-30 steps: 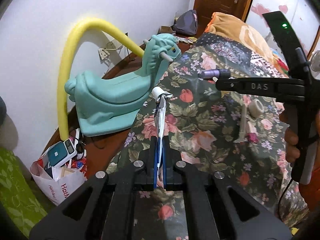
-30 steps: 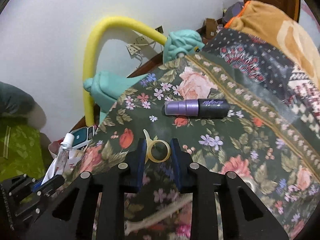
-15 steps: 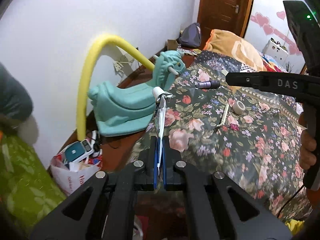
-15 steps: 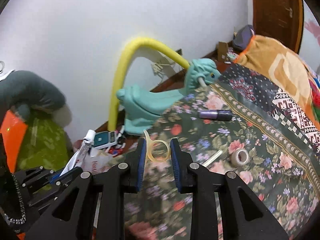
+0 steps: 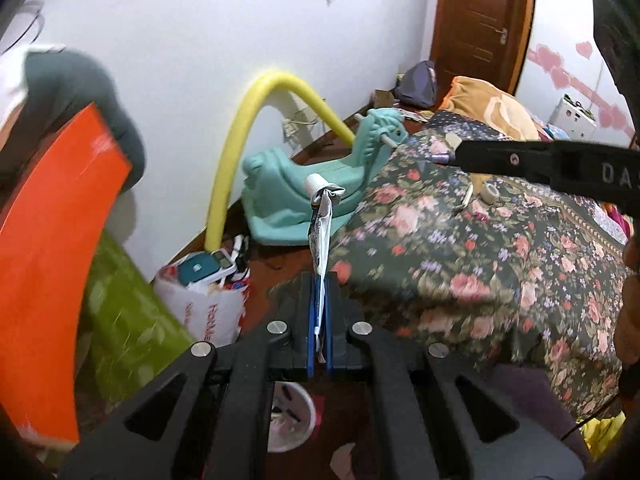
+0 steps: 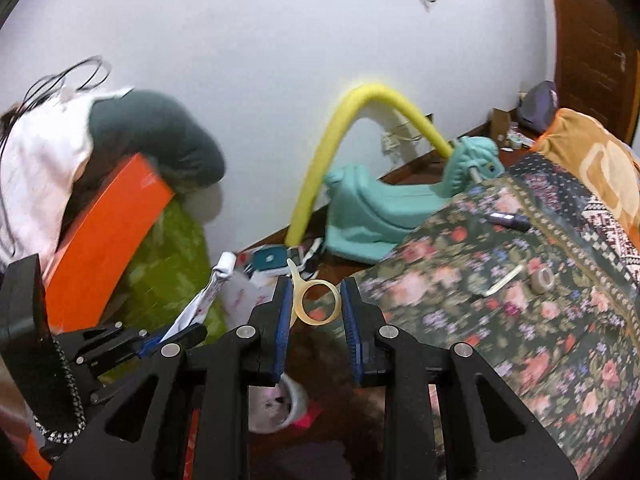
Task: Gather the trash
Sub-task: 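Carry the toothpaste and scissors in both grippers over the white bin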
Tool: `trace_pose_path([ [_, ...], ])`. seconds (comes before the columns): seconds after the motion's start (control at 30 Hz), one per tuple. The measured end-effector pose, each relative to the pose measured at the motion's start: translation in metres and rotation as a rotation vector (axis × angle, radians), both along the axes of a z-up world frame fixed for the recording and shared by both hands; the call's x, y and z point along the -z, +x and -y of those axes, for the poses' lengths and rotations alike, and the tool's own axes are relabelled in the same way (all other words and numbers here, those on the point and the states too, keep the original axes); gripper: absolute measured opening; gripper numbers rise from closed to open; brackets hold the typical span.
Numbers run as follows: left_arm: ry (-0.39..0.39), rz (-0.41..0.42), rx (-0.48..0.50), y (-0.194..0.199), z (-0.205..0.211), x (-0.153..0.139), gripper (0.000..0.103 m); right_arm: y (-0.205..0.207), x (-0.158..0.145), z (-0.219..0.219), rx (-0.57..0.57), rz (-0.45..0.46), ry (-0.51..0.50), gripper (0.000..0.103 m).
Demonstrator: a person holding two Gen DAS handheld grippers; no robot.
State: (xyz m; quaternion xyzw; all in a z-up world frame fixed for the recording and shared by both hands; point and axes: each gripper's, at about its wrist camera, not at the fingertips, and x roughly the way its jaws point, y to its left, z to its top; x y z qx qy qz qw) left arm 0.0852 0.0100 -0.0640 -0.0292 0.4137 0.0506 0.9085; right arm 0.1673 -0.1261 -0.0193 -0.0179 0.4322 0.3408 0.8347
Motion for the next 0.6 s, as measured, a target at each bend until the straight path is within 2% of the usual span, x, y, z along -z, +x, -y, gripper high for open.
trace_pose_path([
  [0.3,-0.026,-0.089,-0.066,-0.045,-0.031,0.043,0.003,-0.052,0.031,-0.043,-0.082,-0.036,-0.056,0.022],
  [0.6,-0.061,-0.224,-0.109,-0.069,-0.057,0.107,0.003,-0.076,0.09,-0.08,-0.136,-0.145,-0.126,0.022],
])
